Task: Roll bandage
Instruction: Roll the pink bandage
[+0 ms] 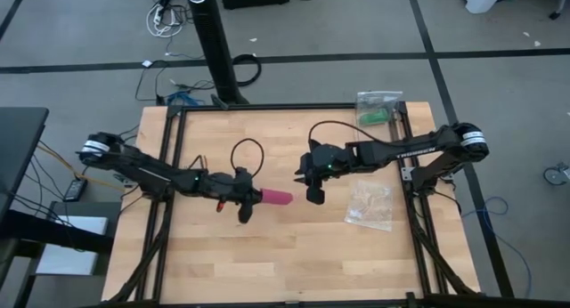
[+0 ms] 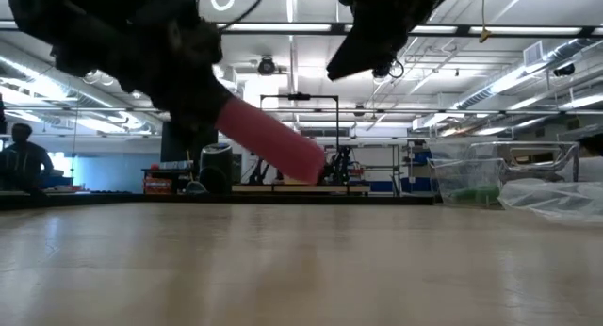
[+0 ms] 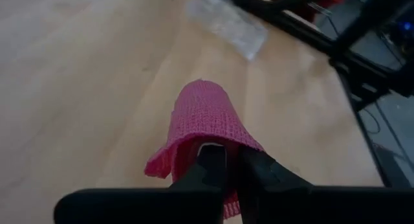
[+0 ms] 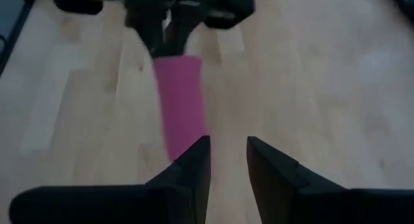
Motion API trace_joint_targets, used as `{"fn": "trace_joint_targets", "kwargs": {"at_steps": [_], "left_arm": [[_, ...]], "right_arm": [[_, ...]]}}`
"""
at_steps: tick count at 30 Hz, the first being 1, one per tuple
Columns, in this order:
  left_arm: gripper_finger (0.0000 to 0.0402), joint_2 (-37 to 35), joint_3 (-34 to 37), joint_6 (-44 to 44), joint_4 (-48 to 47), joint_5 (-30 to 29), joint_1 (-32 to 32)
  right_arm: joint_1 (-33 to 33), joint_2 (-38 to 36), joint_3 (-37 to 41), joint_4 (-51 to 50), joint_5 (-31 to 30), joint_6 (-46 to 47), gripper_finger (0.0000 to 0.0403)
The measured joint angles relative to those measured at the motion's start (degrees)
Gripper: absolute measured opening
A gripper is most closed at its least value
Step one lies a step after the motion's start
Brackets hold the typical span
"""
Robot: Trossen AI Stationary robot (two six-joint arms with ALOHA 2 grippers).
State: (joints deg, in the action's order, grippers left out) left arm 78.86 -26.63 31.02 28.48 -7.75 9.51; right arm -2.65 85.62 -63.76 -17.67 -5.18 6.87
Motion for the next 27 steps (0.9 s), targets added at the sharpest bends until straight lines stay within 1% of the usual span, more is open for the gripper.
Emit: {"fn": "trace_joint_targets", "kwargs": {"at_steps": [2,4,6,10,14,18,24,27], "left_arm": [[0.0021,3.3,0.3,1.2,3.1,0.1,-0.9],[0.003,6.6,0.1,0.7,3.5,0.2,-1.7],[0.0045,9.5,-0.2,-0.7,3.7,0.1,-2.3],[0.0082,12.7,-0.5,-2.2,2.7,-1.3,-3.2],[0.0119,12.9,-0.6,-4.4,2.2,-1.5,-3.1],[0.0146,12.7,-0.5,-7.2,-1.3,-2.9,-3.2],[0.0152,11.9,-0.7,-14.4,-7.1,-4.6,-3.1],[0.0152,11.8,-0.8,-17.5,-7.7,-4.5,-3.1]], "right_arm": [[0.0,0.1,1.1,-0.3,0.5,0.9,0.0098],[0.1,0.5,1.8,1.0,0.4,1.1,0.0098],[0.1,0.5,2.5,1.1,0.5,1.1,0.0099],[0.0,0.5,3.2,1.7,0.7,1.3,0.0098],[0.1,0.6,3.2,1.6,0.7,1.5,0.01],[0.2,0.6,3.2,1.6,0.8,1.2,0.01],[0.2,0.6,3.2,0.6,0.8,1.0,0.01],[0.2,0.6,3.2,0.3,0.8,0.8,0.01]]}}
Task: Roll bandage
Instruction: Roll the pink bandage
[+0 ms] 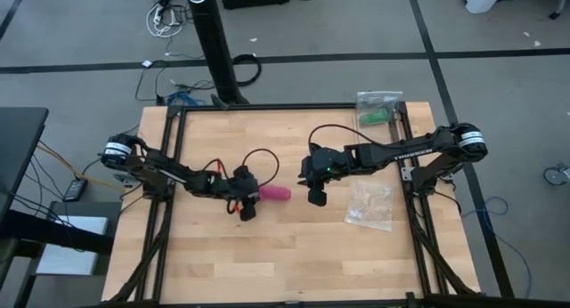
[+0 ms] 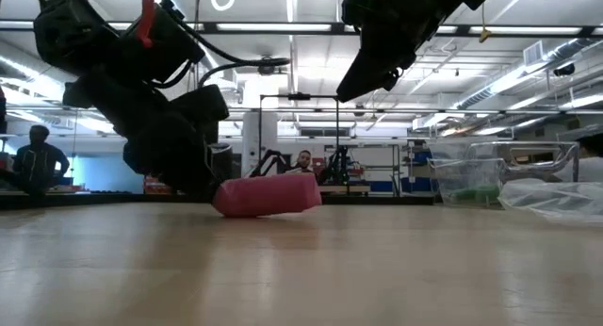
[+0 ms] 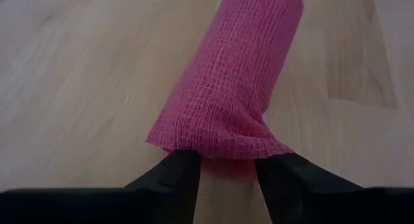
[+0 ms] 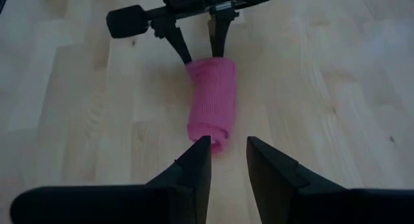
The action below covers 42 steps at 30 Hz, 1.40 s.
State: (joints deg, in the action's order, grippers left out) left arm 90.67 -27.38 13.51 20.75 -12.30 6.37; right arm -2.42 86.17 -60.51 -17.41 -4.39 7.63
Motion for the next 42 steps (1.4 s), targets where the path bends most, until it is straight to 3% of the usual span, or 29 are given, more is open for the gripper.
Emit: {"fn": "trace_joint_targets", "kwargs": {"at_steps": [12,16,21,24,29,34,38,42], "left_arm": [[0.014,-4.5,-11.3,-1.5,-18.3,4.6,0.0],[0.009,-4.5,-14.7,-2.7,-24.4,4.2,0.0],[0.0013,-4.5,-14.8,-1.9,-25.2,3.9,-0.6],[0.0025,-4.5,-14.8,-1.0,-25.2,1.7,-0.7],[0.0092,-4.5,-14.7,-0.9,-27.4,-2.9,-0.7],[0.0135,-4.4,-14.7,-0.7,-29.8,-2.6,-0.7],[0.0128,-4.4,-14.7,-0.5,-31.8,-2.5,-0.7],[0.0088,-4.4,-14.7,0.2,-33.6,-2.5,-0.7]], "right_arm": [[0.0,-0.5,0.0,-1.9,0.1,-0.6,0.01],[0.0,-1.4,0.0,-2.7,0.0,-0.9,0.01],[0.0,-1.6,0.0,-3.1,0.0,-1.1,0.0102],[0.0,-1.6,0.0,-3.4,0.0,-0.7,0.0103],[0.0,-1.6,0.0,-3.8,0.0,-0.6,0.0103],[0.0,-1.6,0.0,-4.3,0.0,-0.4,0.0106],[0.0,-1.6,0.0,-4.8,0.0,-0.3,0.0106],[0.0,-1.6,0.0,-4.9,-3.3,-0.1,0.0101]]}}
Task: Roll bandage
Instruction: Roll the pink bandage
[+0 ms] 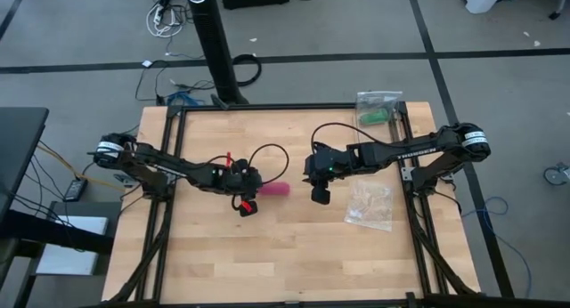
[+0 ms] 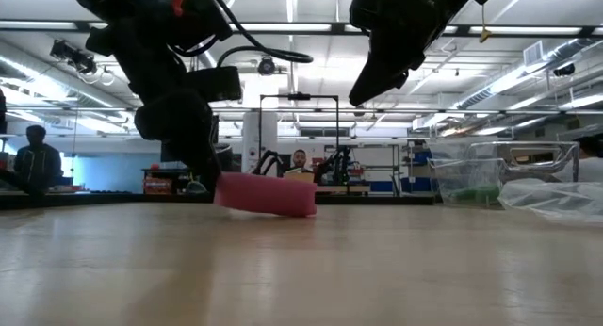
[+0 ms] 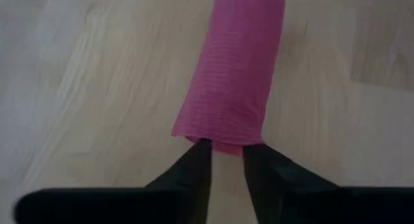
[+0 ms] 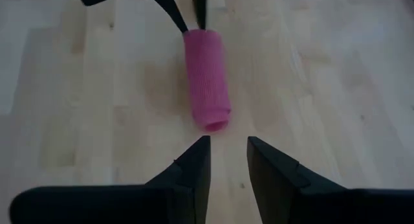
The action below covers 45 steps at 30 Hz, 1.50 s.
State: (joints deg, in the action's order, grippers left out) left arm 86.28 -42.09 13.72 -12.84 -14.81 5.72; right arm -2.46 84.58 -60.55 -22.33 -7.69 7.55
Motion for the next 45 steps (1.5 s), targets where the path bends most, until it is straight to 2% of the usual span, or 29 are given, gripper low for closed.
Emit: {"fn": "trace_joint_targets", "kwargs": {"at_steps": [5,8,11,16,20,22,24,27,29,34,41,45], "left_arm": [[0.0019,0.0,0.0,0.0,-1.8,-0.1,0.0],[0.0006,0.0,0.0,0.0,-3.9,-0.1,0.0],[0.0019,0.0,0.0,0.6,-7.2,-1.6,0.0],[0.0062,0.0,0.0,4.2,-13.5,-7.0,0.0],[0.0077,0.0,0.0,6.5,-16.8,-7.4,0.0],[0.0072,0.0,0.7,7.8,-14.3,-7.3,0.2],[0.0056,0.0,3.2,7.3,-6.8,-5.5,0.5],[0.0017,0.0,7.9,6.1,4.2,-1.5,0.5],[0.0008,-0.2,9.7,7.3,7.7,-0.5,-0.4],[0.0009,-0.3,10.2,7.0,10.0,-0.6,-0.8],[0.0004,0.5,8.2,6.0,12.4,-0.1,-1.6],[0.0003,1.6,6.7,5.2,12.5,0.1,-2.0]], "right_arm": [[0.0,0.0,0.0,-0.1,-0.2,0.1,0.0103],[0.0,0.0,0.0,-0.2,-0.2,0.1,0.0105],[0.0,0.0,0.0,-0.7,-0.2,0.1,0.0105],[0.0,0.0,0.0,-1.4,-0.2,0.1,0.0106],[0.0,0.0,0.0,-2.2,-0.1,0.3,0.0107],[0.0,0.3,0.6,-1.3,0.7,1.0,0.0102],[0.0,0.6,2.9,1.0,1.5,1.9,0.009],[-0.1,2.1,8.1,9.2,2.9,4.1,0.0065],[-0.1,3.4,10.2,14.4,3.2,5.5,0.0044],[0.0,9.8,10.6,19.6,3.4,5.4,0.0004],[1.2,20.0,4.3,19.8,2.8,4.8,0.0005],[1.5,23.1,0.3,19.3,2.8,4.3,0.0002]]}}
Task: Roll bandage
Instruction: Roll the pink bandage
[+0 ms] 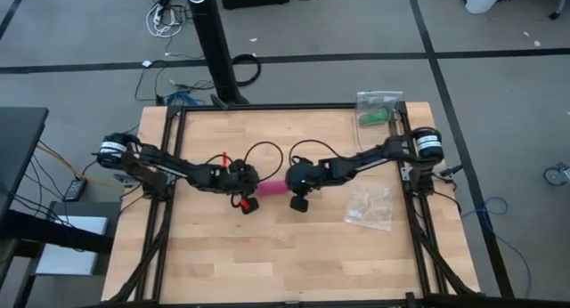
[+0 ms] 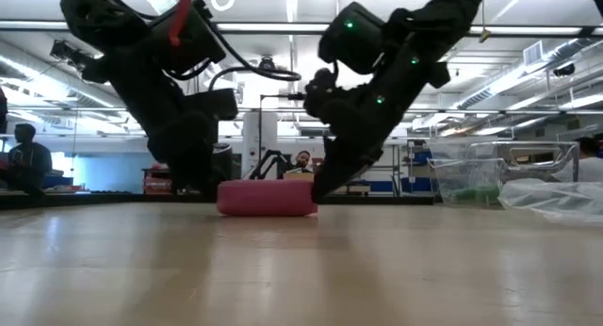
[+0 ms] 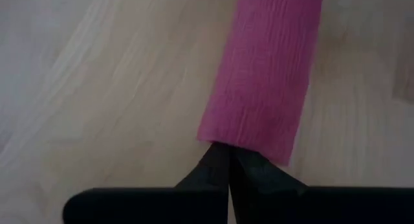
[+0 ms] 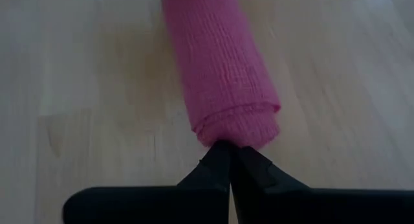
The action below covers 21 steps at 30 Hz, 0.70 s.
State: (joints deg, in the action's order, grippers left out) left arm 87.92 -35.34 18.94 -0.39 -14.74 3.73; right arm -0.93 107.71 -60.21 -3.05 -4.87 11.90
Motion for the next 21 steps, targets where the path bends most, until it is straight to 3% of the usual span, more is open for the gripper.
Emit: {"fn": "trace_joint_targets", "kwargs": {"at_steps": [12,21], "left_arm": [[0.0003,4.3,-2.2,-0.7,-0.7,-1.4,-0.1],[0.0004,3.1,-2.4,-1.6,-2.3,-0.7,-0.2]], "right_arm": [[0.0,3.6,-6.8,-7.0,0.3,-2.0,0.0005],[0.0,-0.9,-6.8,-13.2,-0.1,-1.7,0.0027]]}}
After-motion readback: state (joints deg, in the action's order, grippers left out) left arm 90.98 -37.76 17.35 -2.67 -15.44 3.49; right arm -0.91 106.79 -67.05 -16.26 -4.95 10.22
